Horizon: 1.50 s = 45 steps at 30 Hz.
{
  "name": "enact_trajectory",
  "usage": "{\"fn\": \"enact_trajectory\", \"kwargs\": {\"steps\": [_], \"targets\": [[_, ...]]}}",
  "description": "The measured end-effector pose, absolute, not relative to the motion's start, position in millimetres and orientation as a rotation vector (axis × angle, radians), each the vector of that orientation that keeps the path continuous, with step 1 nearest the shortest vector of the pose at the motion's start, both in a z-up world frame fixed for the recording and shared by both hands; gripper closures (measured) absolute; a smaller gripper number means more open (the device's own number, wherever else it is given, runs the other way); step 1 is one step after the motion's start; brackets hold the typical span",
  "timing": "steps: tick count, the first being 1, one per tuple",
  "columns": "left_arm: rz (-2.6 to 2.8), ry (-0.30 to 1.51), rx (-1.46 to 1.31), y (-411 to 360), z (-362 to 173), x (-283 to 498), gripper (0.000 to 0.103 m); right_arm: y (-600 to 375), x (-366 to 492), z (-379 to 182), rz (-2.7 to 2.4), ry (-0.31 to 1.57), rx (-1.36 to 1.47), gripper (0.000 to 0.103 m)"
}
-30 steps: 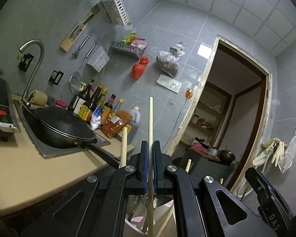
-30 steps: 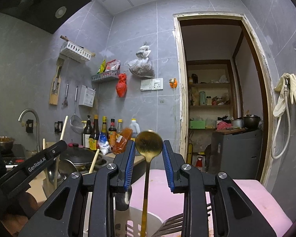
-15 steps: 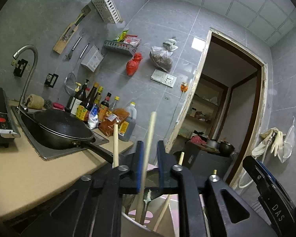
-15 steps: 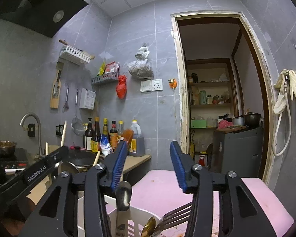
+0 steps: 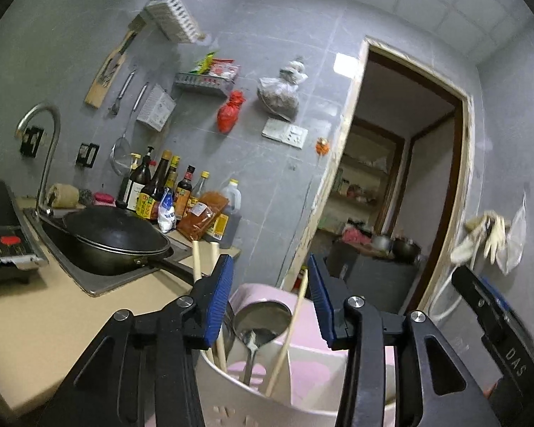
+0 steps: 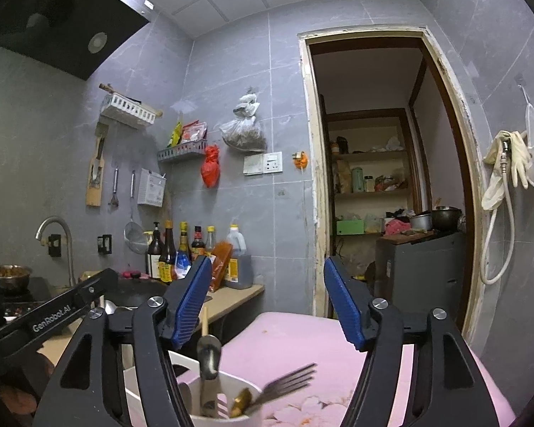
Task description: Organize utensils
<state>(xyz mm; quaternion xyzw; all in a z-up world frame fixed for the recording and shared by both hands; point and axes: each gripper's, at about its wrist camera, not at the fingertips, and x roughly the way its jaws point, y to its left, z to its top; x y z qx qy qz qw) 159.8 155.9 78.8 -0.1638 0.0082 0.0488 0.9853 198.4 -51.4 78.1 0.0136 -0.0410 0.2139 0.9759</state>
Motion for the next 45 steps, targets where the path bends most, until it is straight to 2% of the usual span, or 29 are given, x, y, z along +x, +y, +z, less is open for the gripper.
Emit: {"fn": "enact_trajectory", "kwargs": {"steps": [2, 5, 10, 13, 15, 21, 38, 40, 45], "targets": [[0.084, 0.031, -0.301, 149, 81, 156, 0.064, -57, 195, 79, 0.429, -0.073, 0.032, 0.032], [0.060, 0.062, -0.266, 139, 82, 151, 0.056, -65, 188, 77, 0.428, -0.053, 0.031, 0.028], [0.024, 0.115, -0.221, 122, 80, 144, 0.054, -81, 178, 74, 0.431, -0.017, 0.039, 0.021], [-0.003, 0.151, -0.209, 115, 77, 141, 0.048, -89, 169, 72, 0.433, -0.007, 0.038, 0.016], [-0.021, 0.172, -0.203, 110, 75, 137, 0.047, -95, 163, 71, 0.435, 0.003, 0.035, 0.009], [-0.067, 0.236, -0.165, 98, 66, 127, 0.043, -113, 143, 66, 0.416, 0.032, 0.031, 0.000], [-0.135, 0.332, -0.159, 86, 32, 95, 0.024, -150, 101, 38, 0.343, 0.166, 0.016, 0.000], [-0.133, 0.328, -0.172, 86, 27, 89, 0.017, -152, 98, 36, 0.332, 0.171, 0.010, 0.000], [-0.113, 0.319, -0.185, 86, 21, 76, 0.011, -157, 89, 30, 0.304, 0.184, -0.012, 0.000]]}}
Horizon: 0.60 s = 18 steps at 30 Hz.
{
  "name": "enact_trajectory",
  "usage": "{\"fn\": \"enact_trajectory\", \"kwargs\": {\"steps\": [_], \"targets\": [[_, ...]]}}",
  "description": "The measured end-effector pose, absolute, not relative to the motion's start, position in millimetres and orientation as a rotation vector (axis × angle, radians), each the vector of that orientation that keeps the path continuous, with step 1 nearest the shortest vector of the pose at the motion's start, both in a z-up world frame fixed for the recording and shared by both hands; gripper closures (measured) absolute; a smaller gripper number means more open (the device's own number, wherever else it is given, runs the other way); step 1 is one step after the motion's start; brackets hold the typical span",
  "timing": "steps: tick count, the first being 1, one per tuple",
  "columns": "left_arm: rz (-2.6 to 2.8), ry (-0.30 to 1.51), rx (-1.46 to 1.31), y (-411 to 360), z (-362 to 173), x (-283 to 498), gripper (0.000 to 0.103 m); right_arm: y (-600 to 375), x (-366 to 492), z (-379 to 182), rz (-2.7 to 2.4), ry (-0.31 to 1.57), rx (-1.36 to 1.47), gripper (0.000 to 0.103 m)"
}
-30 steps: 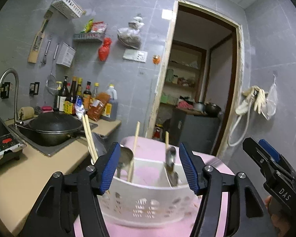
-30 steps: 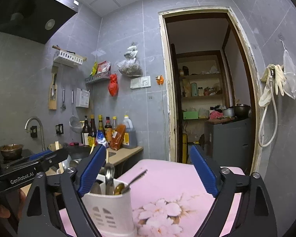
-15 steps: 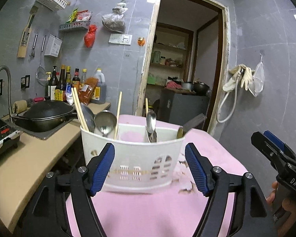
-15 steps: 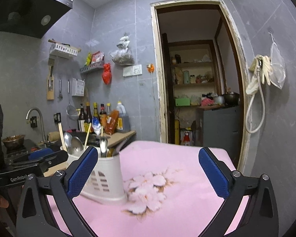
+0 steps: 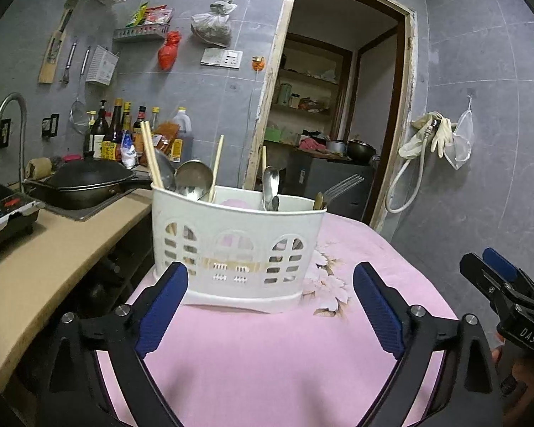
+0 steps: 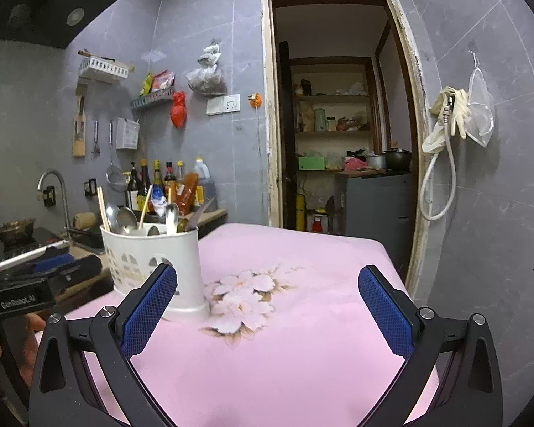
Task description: Organize utensils
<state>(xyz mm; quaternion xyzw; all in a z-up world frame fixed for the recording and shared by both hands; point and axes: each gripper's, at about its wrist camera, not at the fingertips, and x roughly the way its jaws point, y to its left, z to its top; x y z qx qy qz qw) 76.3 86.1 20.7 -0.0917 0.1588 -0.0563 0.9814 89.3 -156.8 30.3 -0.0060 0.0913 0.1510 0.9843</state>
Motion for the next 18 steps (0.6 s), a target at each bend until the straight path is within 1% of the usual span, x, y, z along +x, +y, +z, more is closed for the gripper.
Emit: {"fn": "enact_trajectory", "kwargs": {"steps": [8, 18], "targets": [[-0.081, 0.313, -0.183, 85, 9, 54, 0.009, -160, 76, 21, 0.275, 0.202, -0.027, 0.000], [-0.045, 0.282, -0.180, 86, 8, 37, 0.009, -163, 66, 15, 0.261, 0.208, -0.017, 0.000]]}}
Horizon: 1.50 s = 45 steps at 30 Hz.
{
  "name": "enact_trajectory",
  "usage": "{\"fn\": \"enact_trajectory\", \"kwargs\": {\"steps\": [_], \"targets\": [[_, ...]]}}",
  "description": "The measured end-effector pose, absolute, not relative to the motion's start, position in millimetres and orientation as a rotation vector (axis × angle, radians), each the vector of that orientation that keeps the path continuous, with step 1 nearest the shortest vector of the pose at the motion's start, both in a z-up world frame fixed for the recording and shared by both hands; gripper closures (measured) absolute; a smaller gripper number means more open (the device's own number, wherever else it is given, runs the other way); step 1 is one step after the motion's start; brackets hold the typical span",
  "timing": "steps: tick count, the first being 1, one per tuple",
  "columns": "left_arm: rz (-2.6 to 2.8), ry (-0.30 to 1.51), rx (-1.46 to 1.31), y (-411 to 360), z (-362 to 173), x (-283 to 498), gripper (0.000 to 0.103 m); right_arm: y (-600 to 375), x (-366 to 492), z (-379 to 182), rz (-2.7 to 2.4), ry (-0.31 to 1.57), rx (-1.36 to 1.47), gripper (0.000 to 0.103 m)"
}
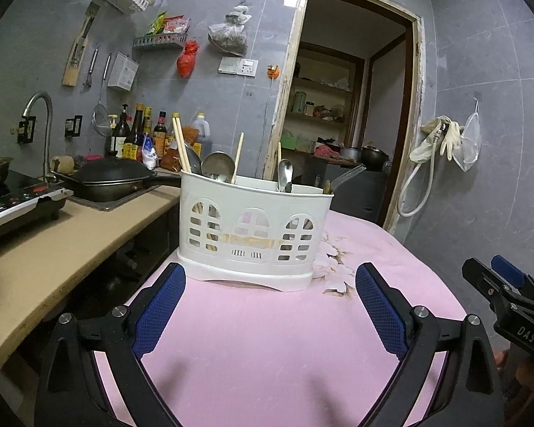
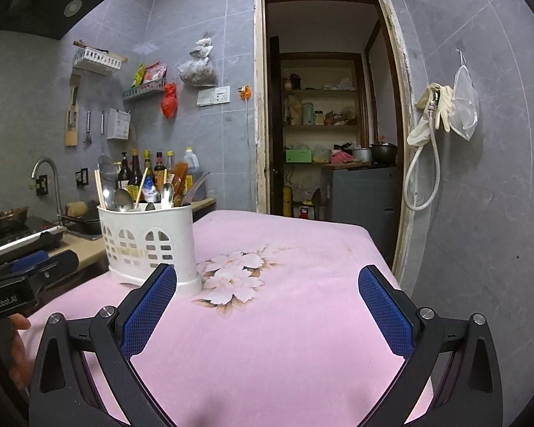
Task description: Organize utensils
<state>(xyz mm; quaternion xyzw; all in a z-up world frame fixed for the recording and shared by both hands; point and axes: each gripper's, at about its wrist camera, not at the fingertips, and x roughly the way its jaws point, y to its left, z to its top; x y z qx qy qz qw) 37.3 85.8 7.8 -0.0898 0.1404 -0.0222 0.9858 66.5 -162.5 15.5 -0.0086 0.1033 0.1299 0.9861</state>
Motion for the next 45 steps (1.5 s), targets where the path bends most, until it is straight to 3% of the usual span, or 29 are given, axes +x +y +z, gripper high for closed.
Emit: {"fn": "enact_trajectory", "kwargs": {"steps": [45], "targets": [[-0.045, 0.314, -0.179, 84.6, -0.4, 37.9, 0.009, -163.1, 64.4, 10.7, 0.258, 0.217, -0.014, 0.000]]}}
